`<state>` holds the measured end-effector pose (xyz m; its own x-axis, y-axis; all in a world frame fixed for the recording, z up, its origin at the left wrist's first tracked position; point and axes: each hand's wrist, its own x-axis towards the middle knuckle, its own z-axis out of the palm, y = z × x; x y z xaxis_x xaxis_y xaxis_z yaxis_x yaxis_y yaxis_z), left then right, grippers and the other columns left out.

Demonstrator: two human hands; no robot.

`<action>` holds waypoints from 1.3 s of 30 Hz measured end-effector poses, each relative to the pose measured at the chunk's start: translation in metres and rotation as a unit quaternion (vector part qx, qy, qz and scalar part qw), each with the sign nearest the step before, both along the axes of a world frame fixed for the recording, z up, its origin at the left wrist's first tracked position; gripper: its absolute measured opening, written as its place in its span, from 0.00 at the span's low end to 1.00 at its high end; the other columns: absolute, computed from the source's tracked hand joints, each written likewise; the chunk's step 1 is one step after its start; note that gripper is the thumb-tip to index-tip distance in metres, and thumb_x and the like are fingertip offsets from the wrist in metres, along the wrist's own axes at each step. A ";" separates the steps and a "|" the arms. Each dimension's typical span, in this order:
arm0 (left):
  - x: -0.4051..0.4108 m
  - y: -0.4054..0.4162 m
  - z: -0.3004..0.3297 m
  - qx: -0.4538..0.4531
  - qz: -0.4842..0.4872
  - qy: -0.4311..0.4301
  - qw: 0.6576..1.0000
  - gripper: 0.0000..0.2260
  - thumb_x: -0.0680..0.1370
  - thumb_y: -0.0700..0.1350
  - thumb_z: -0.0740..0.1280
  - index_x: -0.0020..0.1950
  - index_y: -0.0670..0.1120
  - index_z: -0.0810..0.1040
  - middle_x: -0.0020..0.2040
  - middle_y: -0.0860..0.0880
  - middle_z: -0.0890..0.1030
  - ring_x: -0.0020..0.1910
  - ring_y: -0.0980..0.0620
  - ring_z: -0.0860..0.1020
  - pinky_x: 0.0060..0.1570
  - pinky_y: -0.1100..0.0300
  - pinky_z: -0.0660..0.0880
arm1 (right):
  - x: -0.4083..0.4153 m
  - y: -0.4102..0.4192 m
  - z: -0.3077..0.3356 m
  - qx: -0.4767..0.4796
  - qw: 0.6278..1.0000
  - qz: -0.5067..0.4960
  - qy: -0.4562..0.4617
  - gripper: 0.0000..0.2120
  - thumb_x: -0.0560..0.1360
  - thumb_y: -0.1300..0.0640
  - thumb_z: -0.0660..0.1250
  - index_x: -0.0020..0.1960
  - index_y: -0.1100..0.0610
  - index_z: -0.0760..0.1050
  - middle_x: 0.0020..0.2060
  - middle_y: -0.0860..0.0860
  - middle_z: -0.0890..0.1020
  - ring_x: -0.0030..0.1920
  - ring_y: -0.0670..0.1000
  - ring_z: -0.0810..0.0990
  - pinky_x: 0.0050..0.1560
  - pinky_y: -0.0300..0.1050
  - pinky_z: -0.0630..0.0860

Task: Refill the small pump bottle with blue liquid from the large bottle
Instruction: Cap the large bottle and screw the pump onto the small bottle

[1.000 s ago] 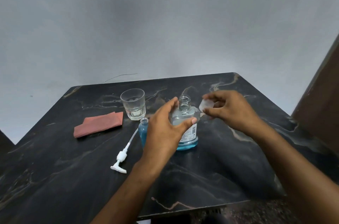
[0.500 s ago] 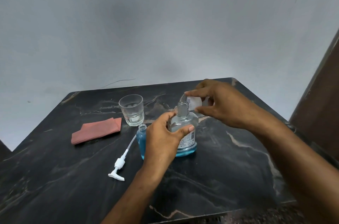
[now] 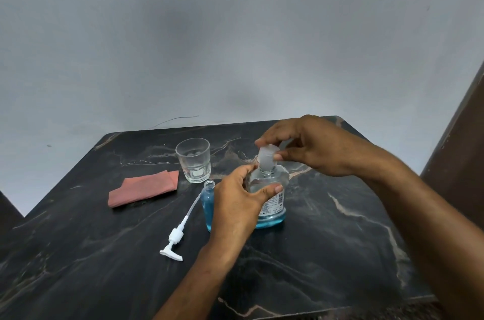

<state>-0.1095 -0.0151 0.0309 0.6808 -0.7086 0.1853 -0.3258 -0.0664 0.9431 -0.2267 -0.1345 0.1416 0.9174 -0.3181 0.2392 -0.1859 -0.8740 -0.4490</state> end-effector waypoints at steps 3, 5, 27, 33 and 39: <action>0.000 0.000 0.000 -0.003 0.000 0.010 1.000 0.28 0.67 0.50 0.82 0.66 0.48 0.81 0.57 0.53 0.87 0.57 0.55 0.85 0.58 0.50 0.82 | 0.003 0.002 0.002 -0.021 0.999 0.009 0.023 0.16 0.77 0.57 0.71 0.64 0.49 0.80 0.59 0.42 0.81 0.57 0.41 0.79 0.57 0.39 0.77; 0.001 0.000 -0.001 0.001 0.000 0.009 1.000 0.27 0.67 0.50 0.82 0.65 0.49 0.81 0.57 0.53 0.87 0.56 0.55 0.85 0.58 0.50 0.83 | 0.005 0.001 0.002 -0.019 1.000 -0.003 0.025 0.16 0.76 0.56 0.72 0.63 0.50 0.81 0.58 0.42 0.82 0.55 0.41 0.80 0.56 0.40 0.78; 0.002 -0.001 -0.002 -0.012 -0.006 0.009 1.000 0.25 0.67 0.49 0.82 0.63 0.50 0.82 0.55 0.55 0.87 0.55 0.58 0.85 0.58 0.52 0.82 | 0.009 0.014 0.005 -0.061 0.993 -0.096 -0.042 0.11 0.72 0.40 0.72 0.50 0.44 0.81 0.41 0.42 0.81 0.42 0.42 0.79 0.42 0.45 0.78; 0.003 0.000 -0.002 -0.012 -0.008 0.004 1.000 0.24 0.67 0.49 0.82 0.61 0.51 0.83 0.53 0.55 0.88 0.52 0.59 0.85 0.55 0.52 0.83 | 0.008 0.012 0.005 0.017 0.998 -0.053 0.018 0.15 0.72 0.58 0.75 0.58 0.48 0.83 0.52 0.42 0.85 0.49 0.40 0.82 0.51 0.39 0.80; 0.002 0.000 -0.002 -0.006 -0.001 -0.017 1.000 0.24 0.67 0.51 0.82 0.62 0.50 0.82 0.52 0.55 0.88 0.52 0.59 0.85 0.54 0.53 0.83 | 0.011 0.006 0.002 0.002 0.997 -0.080 -0.001 0.15 0.66 0.48 0.80 0.51 0.48 0.85 0.42 0.40 0.85 0.43 0.33 0.81 0.36 0.23 0.72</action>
<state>-0.1071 -0.0149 0.0288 0.6720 -0.7082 0.2166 -0.3579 -0.0546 0.9322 -0.2161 -0.1286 0.1435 0.8541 -0.4616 0.2399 -0.3222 -0.8314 -0.4528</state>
